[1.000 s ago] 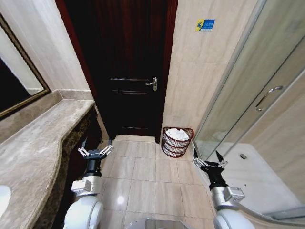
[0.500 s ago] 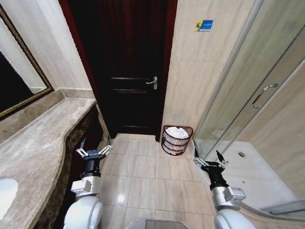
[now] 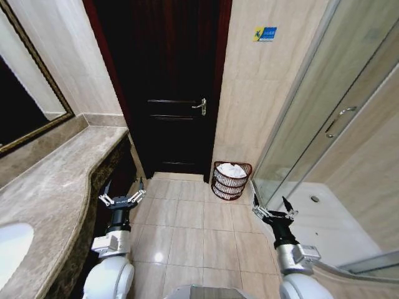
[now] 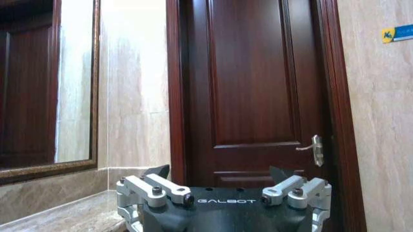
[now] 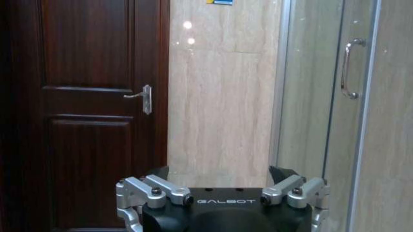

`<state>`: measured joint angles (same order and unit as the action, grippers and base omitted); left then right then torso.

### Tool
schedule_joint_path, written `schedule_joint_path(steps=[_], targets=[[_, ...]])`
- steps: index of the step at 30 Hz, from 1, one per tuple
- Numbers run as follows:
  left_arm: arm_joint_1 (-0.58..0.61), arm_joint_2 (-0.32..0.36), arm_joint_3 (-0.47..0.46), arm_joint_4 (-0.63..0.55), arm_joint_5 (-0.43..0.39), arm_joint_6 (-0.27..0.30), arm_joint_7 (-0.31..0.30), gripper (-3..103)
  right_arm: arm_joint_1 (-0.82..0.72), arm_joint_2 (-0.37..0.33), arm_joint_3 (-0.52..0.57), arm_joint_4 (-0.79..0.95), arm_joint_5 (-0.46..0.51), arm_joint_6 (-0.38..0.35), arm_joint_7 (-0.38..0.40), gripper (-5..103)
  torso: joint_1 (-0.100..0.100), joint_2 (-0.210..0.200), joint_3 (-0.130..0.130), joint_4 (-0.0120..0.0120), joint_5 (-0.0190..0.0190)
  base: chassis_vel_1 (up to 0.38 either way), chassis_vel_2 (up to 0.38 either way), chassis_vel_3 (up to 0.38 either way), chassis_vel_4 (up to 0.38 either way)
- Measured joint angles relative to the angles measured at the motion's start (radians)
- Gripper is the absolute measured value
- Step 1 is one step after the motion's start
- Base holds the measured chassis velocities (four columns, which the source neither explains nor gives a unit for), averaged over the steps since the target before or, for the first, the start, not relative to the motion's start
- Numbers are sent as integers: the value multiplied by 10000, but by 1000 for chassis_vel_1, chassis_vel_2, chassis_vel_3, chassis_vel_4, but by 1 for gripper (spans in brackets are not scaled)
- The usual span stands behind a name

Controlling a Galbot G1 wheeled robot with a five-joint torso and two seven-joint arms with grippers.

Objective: Discard the used towel into the hamper.

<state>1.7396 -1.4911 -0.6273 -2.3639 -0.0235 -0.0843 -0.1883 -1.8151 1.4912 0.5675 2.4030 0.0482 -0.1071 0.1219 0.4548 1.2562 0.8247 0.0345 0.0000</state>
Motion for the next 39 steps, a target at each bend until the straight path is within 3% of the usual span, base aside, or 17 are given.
schedule_joint_path(steps=[39], targets=[[-133, 39, 31, 255, -16, -388, 149, 100, -54, 8, 35, -101, -11, 141, 15, 100, 0, 0, 0, 0, -1, 41, -32, -33, 36]])
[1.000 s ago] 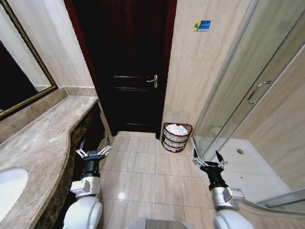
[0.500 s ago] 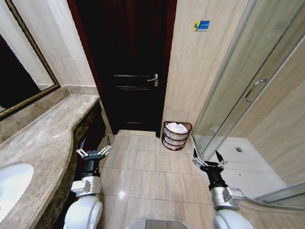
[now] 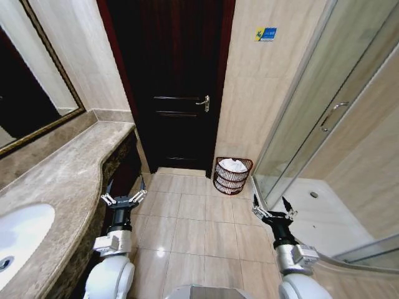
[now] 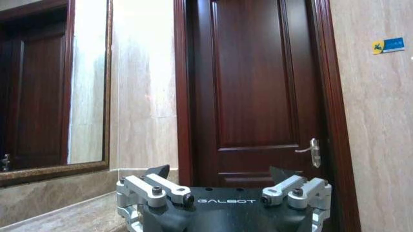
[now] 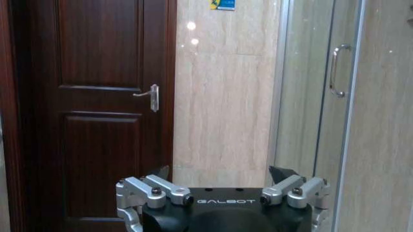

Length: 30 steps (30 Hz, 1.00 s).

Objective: Discard the used towel into the hamper.

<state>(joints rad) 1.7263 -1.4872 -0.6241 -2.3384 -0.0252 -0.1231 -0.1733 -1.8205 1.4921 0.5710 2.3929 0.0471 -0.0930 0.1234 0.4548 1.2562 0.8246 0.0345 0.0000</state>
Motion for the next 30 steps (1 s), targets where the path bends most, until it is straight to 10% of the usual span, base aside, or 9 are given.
schedule_joint_path(steps=[30], targets=[[-18, -35, 36, -22, 61, -60, 0, 100, -305, 83, 80, -39, 8, 381, -40, 100, 0, 0, 0, -1, 0, 20, -21, -20, 22]])
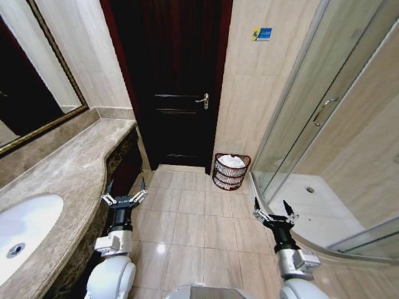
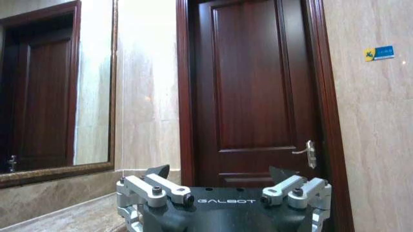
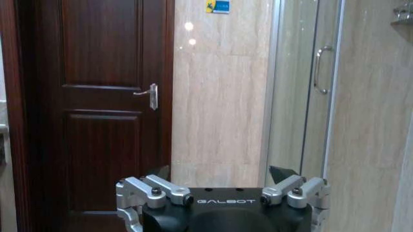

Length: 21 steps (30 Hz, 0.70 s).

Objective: Discard the used towel into the hamper.

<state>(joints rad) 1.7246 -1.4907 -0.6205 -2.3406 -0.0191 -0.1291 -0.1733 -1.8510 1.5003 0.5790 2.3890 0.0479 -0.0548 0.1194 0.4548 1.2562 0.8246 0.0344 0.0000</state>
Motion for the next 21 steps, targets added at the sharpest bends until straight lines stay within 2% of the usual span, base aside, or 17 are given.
schedule_joint_path(steps=[21], targets=[[55, 81, -58, -17, -26, 12, 21, 100, -128, 9, -133, 41, -192, 217, 22, 100, 0, 0, 0, 0, 0, 38, -40, -43, 39]])
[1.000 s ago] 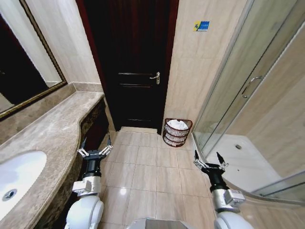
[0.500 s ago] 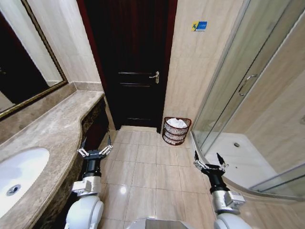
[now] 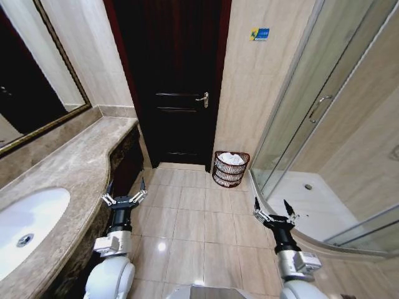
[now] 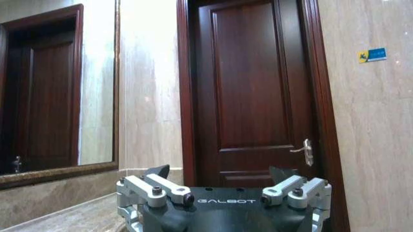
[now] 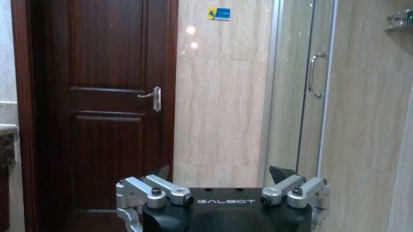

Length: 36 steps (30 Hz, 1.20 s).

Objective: Discard the used towel into the hamper.

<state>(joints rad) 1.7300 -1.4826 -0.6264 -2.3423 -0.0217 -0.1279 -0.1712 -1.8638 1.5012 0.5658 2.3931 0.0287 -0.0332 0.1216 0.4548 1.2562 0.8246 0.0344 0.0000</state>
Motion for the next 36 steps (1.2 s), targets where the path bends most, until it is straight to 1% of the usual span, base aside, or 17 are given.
schedule_joint_path(steps=[6, 11, 14, 15, 17, 18, 20, 24, 26, 27, 28, 30, 31, 33, 36], targets=[[4, -2, 46, -12, -1, 7, 13, 100, 29, -7, -80, 9, -41, 57, 149, 100, 0, 0, 0, 1, 0, 51, -40, -40, 39], [21, 9, 76, 14, 0, 6, 22, 100, 82, -9, -158, 0, 40, 295, 430, 100, -1, 0, 0, 1, 0, 0, 0, 0, 0], [26, 67, 158, -64, -346, 131, 22, 100, -29, 3, -174, 88, -108, 305, 564, 100, 0, 0, 0, 0, -1, 0, 0, 0, 0], [26, 67, 158, -64, -346, 131, 22, 100, -29, 3, -174, 88, -108, 305, 564, 100, 0, 0, 0, 0, -1, 0, 0, 0, 0], [16, 137, 183, -170, -724, 280, 10, 100, -144, 0, -208, 145, -128, 376, 587, 100, 0, 0, 0, 0, 0, 0, 0, 0, 0], [16, 137, 183, -170, -724, 280, 10, 100, -144, 0, -208, 145, -128, 376, 587, 100, 0, 0, 0, 0, 0, 0, 0, 0, 0], [-6, 250, 148, -198, -1003, 385, -7, 100, -160, 6, -236, 150, -113, 479, 702, 100, 0, 0, 0, 0, 0, 0, 0, 0, 0], [0, 342, 64, -191, -1070, 421, -2, 100, -51, 11, -218, 118, -98, 510, 868, 100, 0, 0, 0, 0, 0, 0, 0, 0, 0], [-27, 491, -5, -137, -1084, 543, 104, 100, 167, -33, 14, 82, 81, 180, 856, 100, 0, 0, 0, 0, -1, 0, 0, 0, 0], [-27, 491, -5, -137, -1084, 543, 104, 100, 167, -33, 14, 82, 81, 180, 856, 100, 0, 0, 0, 0, -1, 0, 0, 0, 0], [-70, 600, -72, -116, -1131, 688, 218, 100, 351, -43, 209, 37, 187, -1, 820, 100, 0, 0, 0, 1, -1, 0, 0, 0, 0], [-141, 899, -144, -110, -1367, 938, 431, 100, 867, 34, 768, -37, 428, -405, 488, 100, 0, 0, 0, 0, 1, 0, 0, 0, 0], [-141, 899, -144, -110, -1367, 938, 431, 100, 867, 34, 768, -37, 428, -405, 488, 100, 0, 0, 0, 0, 1, 0, 0, 0, 0], [-128, 1095, -132, -191, -1695, 1195, 589, 100, 1279, 52, 1180, 12, 746, -879, 64, 100, 1, 0, 1, -1, 1, 0, 0, 0, 0], [-139, 1067, -116, -210, -1731, 1278, 627, 100, 1460, -71, 1206, 105, 883, -1093, -93, 100, 0, 0, 0, 1, 0, 0, 0, 0, 0]])
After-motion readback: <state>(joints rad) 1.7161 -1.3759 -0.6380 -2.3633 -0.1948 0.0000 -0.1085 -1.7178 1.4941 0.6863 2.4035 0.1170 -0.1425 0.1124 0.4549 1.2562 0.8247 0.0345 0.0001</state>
